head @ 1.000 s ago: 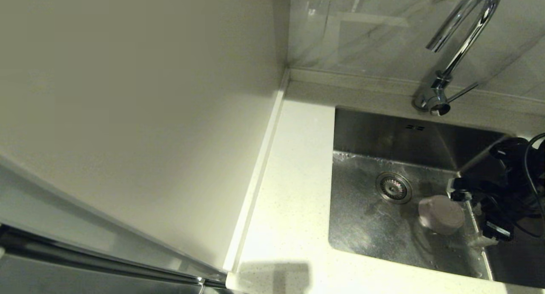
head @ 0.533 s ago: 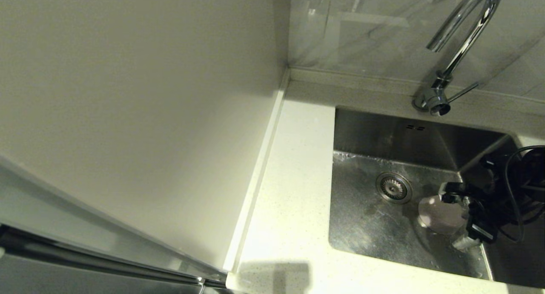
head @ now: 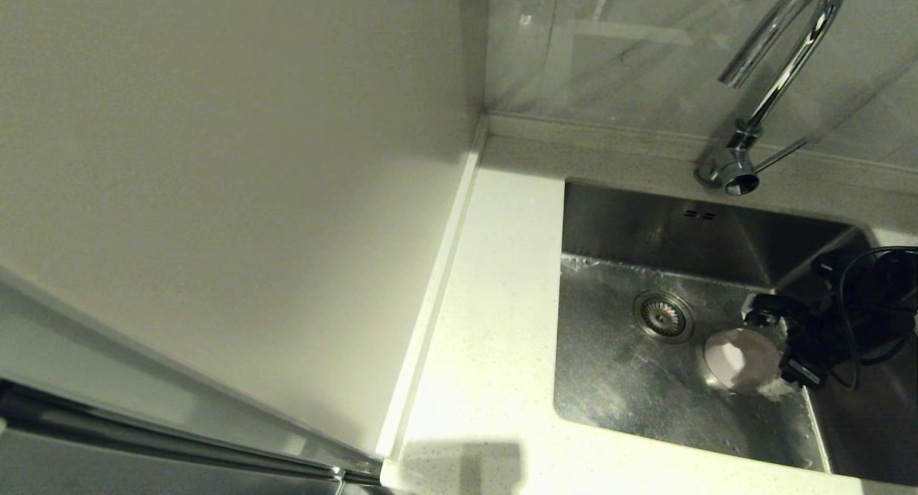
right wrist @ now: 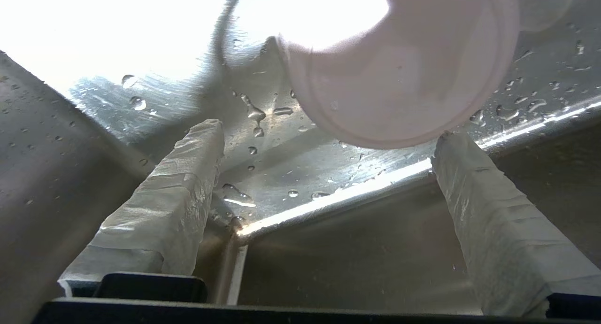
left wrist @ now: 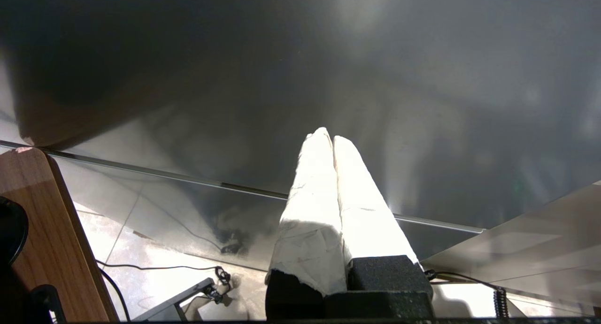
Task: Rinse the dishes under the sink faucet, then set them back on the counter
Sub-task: Put a bowl back to the table from the sink
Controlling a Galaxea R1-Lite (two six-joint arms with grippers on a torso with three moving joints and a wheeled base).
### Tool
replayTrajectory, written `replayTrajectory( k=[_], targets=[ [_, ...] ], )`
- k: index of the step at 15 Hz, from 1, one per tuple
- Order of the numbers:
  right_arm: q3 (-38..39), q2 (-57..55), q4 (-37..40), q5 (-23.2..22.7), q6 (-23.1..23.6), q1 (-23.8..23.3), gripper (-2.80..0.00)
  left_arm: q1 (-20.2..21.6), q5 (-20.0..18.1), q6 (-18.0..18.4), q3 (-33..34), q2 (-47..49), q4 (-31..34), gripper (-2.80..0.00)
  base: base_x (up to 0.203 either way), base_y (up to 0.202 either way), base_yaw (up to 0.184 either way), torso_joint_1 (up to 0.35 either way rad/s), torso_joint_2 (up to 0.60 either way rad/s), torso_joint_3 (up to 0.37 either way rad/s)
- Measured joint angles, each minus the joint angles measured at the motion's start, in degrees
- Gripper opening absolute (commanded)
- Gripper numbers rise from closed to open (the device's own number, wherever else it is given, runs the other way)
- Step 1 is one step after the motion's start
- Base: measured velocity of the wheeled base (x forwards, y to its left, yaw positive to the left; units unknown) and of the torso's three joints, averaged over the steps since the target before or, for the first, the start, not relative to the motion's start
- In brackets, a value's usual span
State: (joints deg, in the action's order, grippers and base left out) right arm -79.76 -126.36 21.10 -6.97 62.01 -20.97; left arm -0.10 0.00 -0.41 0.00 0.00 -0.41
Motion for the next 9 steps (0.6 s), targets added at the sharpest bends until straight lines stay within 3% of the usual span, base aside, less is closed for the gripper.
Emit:
replayTrajectory(
  k=[9],
  targets=[
    [-2.8,-3.5,-0.1,-4.6,0.0,0.0,0.0,0.0,0.0,0.0,0.0,0.0,0.0,-2.8,0.0,0.0,0.0,0.0,0.0,0.0]
  ],
)
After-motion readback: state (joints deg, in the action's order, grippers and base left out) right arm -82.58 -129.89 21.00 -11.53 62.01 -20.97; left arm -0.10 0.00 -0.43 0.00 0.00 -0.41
